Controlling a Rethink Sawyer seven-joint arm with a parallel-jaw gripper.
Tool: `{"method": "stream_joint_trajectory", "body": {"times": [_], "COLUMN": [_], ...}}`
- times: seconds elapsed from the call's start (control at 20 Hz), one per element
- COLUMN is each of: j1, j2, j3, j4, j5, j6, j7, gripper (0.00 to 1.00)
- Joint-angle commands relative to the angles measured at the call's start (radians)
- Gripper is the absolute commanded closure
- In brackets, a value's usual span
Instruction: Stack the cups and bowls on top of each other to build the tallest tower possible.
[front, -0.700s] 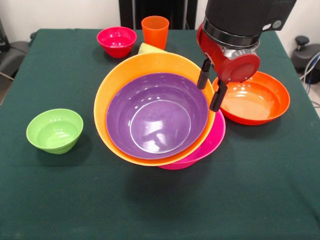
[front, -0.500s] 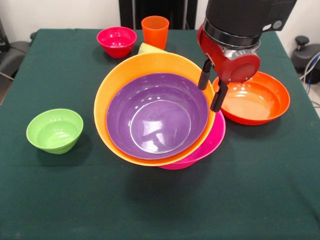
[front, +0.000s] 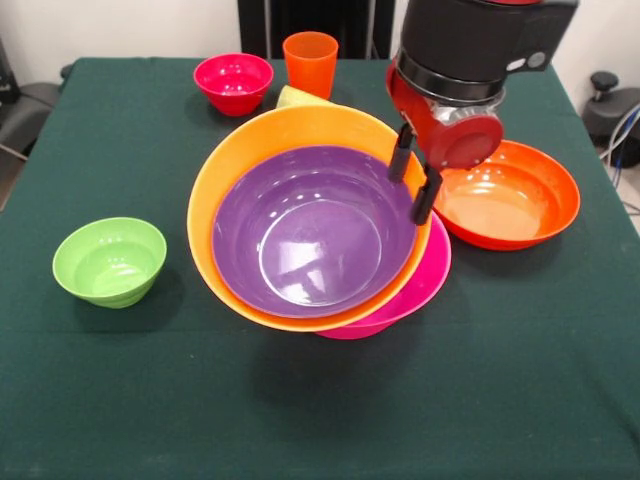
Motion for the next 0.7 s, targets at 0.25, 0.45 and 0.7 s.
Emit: {"method": "stream_joint_trajectory", "body": {"times": [0.25, 0.45, 0.7], "j1": [-0.208, -0.281, -0.354], "j2": [-0.159, -0.234, -0.303], "j3": [0.219, 0.24, 0.306], "j4": [0.327, 0.399, 0.494], "j5": [-0.121, -0.197, -0.258], "j6": [-0.145, -0.143, -0.203], "j7": [-0.308, -0.399, -0.421], "gripper": [0.0, 0.0, 0.0]}}
